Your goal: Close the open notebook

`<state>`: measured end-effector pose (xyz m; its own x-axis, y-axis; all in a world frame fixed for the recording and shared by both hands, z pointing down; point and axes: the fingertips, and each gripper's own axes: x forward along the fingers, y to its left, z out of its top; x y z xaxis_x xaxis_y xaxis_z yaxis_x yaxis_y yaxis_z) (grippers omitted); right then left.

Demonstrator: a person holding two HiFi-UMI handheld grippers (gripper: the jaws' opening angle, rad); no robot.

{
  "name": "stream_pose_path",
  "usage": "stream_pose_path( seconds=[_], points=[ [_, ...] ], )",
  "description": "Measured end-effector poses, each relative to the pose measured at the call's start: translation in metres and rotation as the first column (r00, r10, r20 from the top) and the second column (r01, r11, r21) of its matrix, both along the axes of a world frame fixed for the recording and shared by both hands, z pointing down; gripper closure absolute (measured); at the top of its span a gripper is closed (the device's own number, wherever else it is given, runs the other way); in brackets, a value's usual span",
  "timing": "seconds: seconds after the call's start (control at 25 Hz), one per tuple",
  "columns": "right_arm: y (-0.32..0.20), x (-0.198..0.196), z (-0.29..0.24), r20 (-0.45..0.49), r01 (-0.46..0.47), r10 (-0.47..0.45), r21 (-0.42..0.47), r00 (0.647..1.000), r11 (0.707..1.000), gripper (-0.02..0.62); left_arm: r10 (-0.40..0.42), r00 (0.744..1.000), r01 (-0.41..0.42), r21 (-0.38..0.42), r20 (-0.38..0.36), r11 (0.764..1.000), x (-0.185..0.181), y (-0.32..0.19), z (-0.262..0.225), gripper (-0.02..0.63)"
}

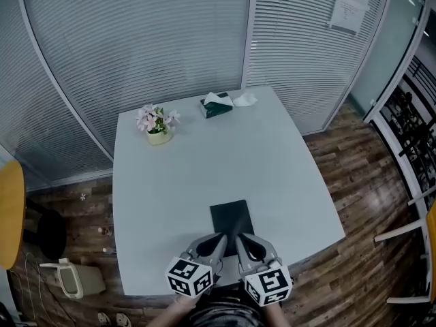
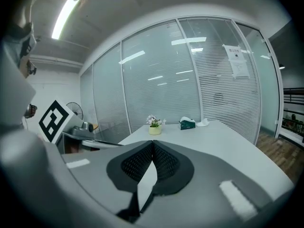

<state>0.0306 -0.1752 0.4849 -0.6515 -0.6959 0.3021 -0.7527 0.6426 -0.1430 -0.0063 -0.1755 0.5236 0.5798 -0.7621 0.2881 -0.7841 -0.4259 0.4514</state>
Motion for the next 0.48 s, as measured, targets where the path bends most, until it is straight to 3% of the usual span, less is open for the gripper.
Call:
stream_pose_path(
  seconds=[0.48],
  points=[
    [0.004, -0.050, -0.045, 0.057, 0.111, -0.116, 0.090, 0.992, 0.990, 0.594, -0.073, 0.995, 0.059, 0.198, 0.064, 0.979, -0.041, 0.007, -0.070, 0.601]
  ],
)
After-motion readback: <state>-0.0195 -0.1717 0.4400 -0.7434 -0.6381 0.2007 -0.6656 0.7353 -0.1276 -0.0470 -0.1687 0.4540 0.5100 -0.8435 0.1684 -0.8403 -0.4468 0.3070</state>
